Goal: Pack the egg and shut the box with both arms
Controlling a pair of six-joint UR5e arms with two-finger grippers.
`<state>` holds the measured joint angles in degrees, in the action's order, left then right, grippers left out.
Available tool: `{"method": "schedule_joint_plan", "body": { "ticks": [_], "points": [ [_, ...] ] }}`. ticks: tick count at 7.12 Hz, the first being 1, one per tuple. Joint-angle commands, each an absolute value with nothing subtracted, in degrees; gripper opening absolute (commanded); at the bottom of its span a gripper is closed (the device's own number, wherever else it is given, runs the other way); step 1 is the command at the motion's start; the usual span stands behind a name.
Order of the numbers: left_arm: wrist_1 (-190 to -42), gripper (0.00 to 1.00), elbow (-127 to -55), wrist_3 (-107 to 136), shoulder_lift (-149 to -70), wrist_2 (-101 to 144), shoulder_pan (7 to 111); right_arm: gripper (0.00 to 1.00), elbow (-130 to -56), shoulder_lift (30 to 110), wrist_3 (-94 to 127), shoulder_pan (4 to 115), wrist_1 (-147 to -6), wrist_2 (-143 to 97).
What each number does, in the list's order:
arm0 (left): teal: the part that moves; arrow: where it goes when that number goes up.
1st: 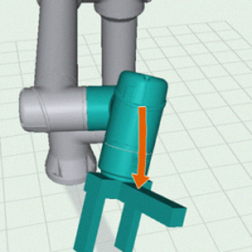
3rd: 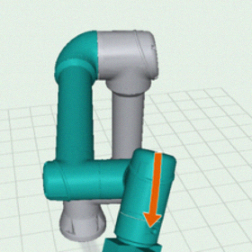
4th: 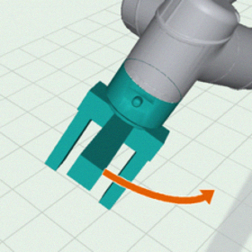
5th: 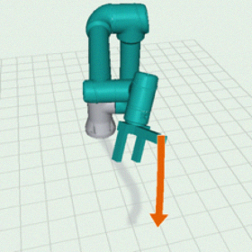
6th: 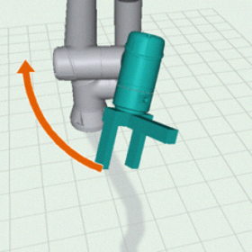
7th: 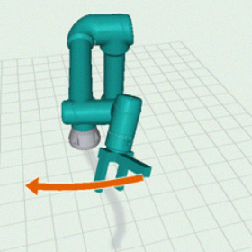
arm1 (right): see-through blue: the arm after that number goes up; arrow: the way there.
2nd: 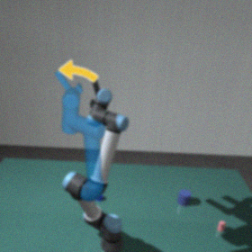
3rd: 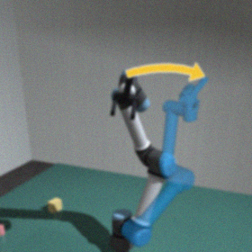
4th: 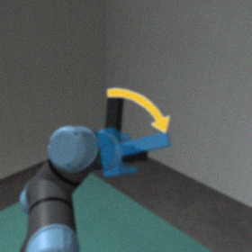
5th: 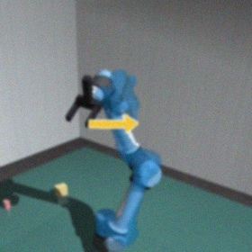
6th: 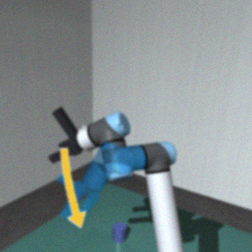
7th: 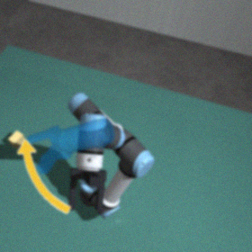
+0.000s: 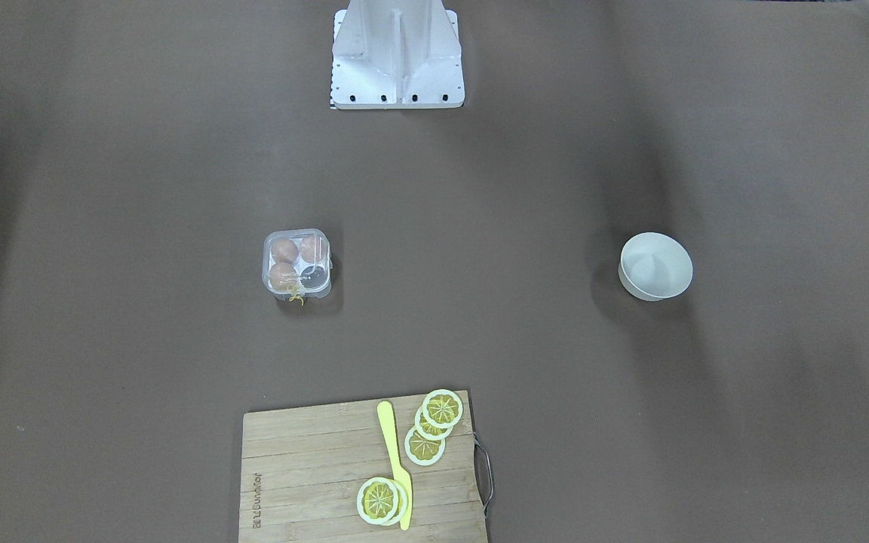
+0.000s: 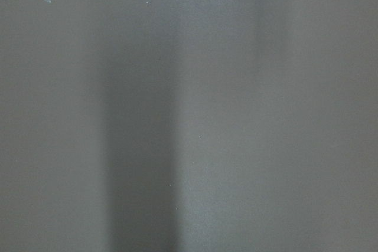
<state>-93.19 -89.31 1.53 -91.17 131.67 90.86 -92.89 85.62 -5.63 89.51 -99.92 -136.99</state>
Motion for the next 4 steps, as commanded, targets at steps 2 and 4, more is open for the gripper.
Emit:
{"method": "schedule_joint_plan", "body": {
  "ticks": [2,4],
  "points": [
    [-94.6,0.98,-88.9,1.4,-90.9,132.4,91.0,1.00,-93.2,85.3,-5.2,89.6,-100.2,-138.3],
    [-94.6,0.98,-89.1,1.9,-91.2,132.4,90.9,1.00,-93.7,85.3,-4.9,89.6,-100.3,-138.5]
  ]
}}
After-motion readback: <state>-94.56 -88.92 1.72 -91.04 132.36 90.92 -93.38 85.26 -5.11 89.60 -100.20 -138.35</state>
